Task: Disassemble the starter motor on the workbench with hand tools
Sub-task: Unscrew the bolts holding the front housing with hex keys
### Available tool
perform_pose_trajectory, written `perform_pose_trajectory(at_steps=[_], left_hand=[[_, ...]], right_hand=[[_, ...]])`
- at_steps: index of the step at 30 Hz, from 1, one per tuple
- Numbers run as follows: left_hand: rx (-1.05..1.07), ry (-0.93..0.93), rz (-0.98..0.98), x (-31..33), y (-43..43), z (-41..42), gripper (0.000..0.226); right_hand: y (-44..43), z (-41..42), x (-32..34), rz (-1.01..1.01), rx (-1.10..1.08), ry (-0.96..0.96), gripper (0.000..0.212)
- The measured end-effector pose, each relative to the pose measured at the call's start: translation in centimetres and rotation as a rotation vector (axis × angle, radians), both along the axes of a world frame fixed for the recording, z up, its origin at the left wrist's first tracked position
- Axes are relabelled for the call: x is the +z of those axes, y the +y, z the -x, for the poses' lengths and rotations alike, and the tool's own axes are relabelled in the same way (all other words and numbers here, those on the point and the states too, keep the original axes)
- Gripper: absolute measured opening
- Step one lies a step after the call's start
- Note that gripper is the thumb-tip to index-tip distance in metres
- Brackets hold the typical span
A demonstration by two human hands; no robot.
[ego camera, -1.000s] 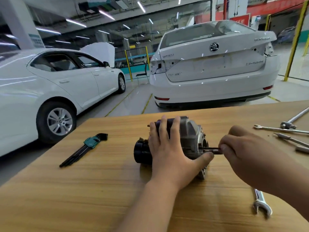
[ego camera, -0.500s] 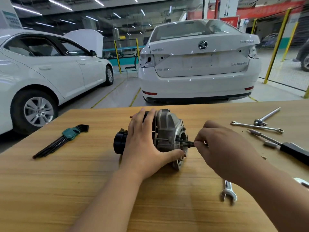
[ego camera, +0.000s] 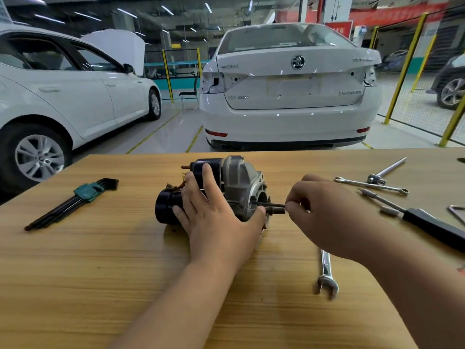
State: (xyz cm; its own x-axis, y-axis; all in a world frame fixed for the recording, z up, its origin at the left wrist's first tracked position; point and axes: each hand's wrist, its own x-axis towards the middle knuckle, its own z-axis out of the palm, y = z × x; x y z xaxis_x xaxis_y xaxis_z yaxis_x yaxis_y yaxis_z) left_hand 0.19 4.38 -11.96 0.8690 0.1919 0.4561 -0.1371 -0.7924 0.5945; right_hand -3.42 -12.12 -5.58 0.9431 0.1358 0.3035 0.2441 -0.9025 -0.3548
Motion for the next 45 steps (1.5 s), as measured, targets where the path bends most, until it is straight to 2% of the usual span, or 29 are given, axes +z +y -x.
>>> perform_pose_trajectory(at_steps=[2,5,8,10,12,14,16,19,27,34,40,43,45], left_hand=[[-0.018,-0.002,-0.013,0.1,0.1,0.0,0.110],[-0.065,-0.008,-0.049,0.6,1.0,0.0,0.110],[-0.038,-0.129,0.059,1.4,3.5,-0.8,0.109],[0.059,-0.160,0.149,1.5,5.5,-1.9,0.086],[0.121,-0.021,0.201,1.0,7.0,-3.1,0.067],[0.057,0.139,0.309,0.4,7.7,-3.8,0.063],[0.010,0.161,0.408,0.2,7.8,-4.1,0.061],[0.019,0.138,0.402,0.1,7.8,-4.4,0.063],[-0.062,0.050,0.372,0.1,7.1,-4.1,0.057],[-0.078,0.095,0.334,0.1,6.3,-3.7,0.061],[-0.068,0.151,0.284,0.5,5.0,-2.6,0.069],[-0.062,0.164,0.240,0.6,4.0,-2.2,0.074],[-0.050,0.181,0.199,0.6,3.3,-1.8,0.078]], right_hand=[[-1.0,-0.2,0.1,-0.189,-0.086,0.008,0.023],[-1.1,-1.0,0.0,-0.640,-0.183,0.118,0.026],[0.2,-2.9,-0.7,-0.658,-0.203,0.196,0.028],[1.2,-4.4,-1.1,-0.749,-0.213,0.270,0.026],[1.8,-5.4,-1.4,-0.849,-0.224,0.351,0.022],[2.2,-5.9,-1.6,-0.887,-0.255,0.358,0.019],[2.2,-5.7,-1.8,-0.982,-0.269,0.335,0.015],[1.9,-5.4,-2.2,-1.093,-0.274,0.314,0.014],[2.2,-5.2,-2.5,-1.146,-0.249,0.293,0.016],[2.4,-4.2,-2.7,-1.135,-0.267,0.267,0.019],[3.8,-3.8,-3.0,-0.809,-0.405,0.085,0.027],[3.1,-4.1,-2.9,-0.591,-0.420,0.030,0.026],[2.6,-4.3,-2.8,-0.532,-0.438,-0.016,0.022]])
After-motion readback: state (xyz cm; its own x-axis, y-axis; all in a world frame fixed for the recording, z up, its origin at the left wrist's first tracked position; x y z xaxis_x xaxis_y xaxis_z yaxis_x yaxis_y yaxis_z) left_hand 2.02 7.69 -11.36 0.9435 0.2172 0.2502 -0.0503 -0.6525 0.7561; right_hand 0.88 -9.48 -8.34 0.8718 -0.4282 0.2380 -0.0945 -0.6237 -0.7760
